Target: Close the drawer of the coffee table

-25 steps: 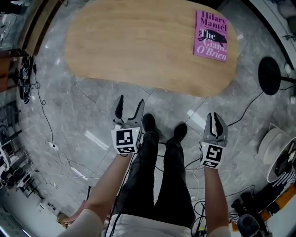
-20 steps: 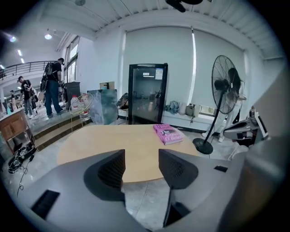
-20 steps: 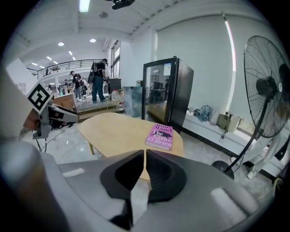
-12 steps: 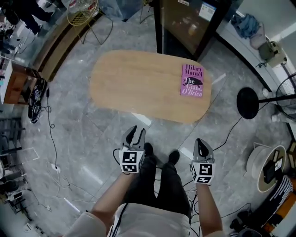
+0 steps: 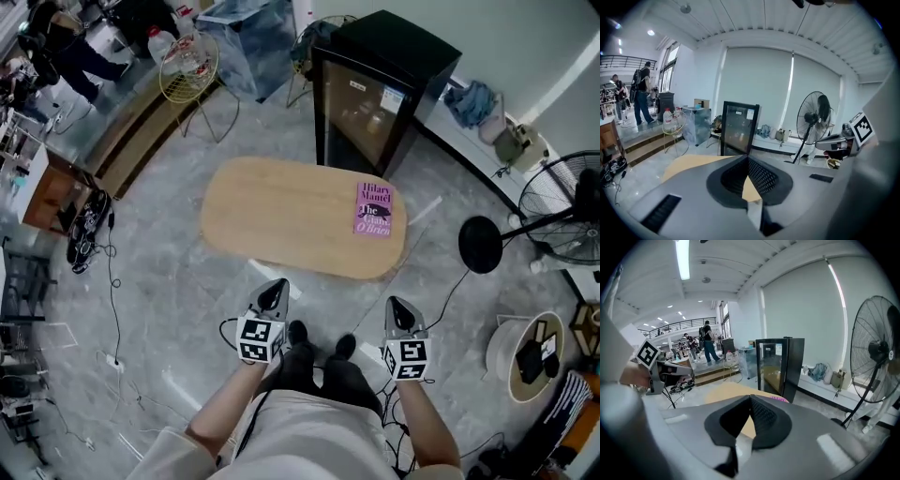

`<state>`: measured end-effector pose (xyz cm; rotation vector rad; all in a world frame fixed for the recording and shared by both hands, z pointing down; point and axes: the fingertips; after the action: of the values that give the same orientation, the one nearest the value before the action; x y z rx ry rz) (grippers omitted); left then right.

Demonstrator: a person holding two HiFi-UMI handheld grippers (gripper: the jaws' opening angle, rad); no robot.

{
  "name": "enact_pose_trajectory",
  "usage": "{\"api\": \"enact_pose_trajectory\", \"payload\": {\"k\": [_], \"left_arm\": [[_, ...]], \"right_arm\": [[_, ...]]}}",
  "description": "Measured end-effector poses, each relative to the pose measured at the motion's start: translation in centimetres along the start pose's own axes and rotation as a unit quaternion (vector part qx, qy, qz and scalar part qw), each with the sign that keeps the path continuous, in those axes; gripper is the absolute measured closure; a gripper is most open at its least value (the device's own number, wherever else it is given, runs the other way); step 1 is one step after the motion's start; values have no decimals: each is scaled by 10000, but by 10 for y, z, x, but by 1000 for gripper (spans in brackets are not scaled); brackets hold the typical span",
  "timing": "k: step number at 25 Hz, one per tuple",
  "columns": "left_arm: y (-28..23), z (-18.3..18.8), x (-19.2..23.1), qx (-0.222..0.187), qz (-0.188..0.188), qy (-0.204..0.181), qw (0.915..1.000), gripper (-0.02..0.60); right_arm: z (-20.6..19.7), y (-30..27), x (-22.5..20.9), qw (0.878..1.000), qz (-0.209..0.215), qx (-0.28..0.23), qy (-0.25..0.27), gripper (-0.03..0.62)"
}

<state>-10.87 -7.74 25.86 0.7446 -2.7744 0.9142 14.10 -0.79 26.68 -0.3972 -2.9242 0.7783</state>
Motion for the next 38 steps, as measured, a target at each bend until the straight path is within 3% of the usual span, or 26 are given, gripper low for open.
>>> {"api": "enact_pose_trajectory", "payload": {"k": [7,18,26,38], "left_arm": [[39,59,-33,-287,-519,79,9982,574],[106,134,-54,-921,-782,-211,9925,574],[129,165,-71,-1166,-995,-522,9868,574],[130,167,-74,-1158,-1106,-418,9862,574]], "right_arm": [[76,42,2,9987,171,-443,170,583],[162,108,3,9927,172,-1170,250,583],[183,134,-1,9900,13,-1369,348,583],[202,141,-1,9868,-19,-1576,368,583]]}}
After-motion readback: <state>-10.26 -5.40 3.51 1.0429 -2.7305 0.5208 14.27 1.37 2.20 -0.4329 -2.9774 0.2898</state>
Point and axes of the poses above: the fingertips, and each gripper's own axes: y backward along the fingers, x to its left, z out of its top, and after that the axes turned 9 degrees about y, right-handed
